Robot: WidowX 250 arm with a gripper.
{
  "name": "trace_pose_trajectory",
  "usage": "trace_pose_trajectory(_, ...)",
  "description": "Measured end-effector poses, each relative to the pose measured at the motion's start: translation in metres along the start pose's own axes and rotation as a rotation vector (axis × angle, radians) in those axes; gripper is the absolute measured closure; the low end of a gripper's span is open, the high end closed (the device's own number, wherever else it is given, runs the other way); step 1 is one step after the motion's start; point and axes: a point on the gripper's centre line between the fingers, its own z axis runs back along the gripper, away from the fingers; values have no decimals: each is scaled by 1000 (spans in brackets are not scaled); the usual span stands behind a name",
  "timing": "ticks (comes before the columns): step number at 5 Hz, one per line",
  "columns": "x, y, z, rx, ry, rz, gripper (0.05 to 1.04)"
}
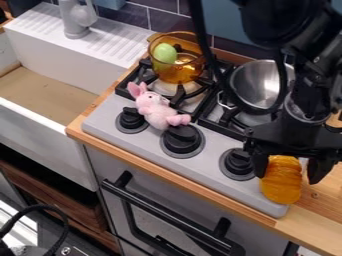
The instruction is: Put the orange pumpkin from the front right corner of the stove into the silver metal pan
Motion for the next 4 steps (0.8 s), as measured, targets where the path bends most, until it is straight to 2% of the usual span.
trace_pose_trajectory(1, -1, 2, -11, 33, 10, 21, 85)
trace_pose_trajectory(2, -1, 4, -12, 46, 13, 36, 105)
trace_pose_trajectory(3, 0, 5, -15, 59, 6, 47, 193)
trace_pose_trajectory(4, 0, 5, -15, 43, 19, 71, 261)
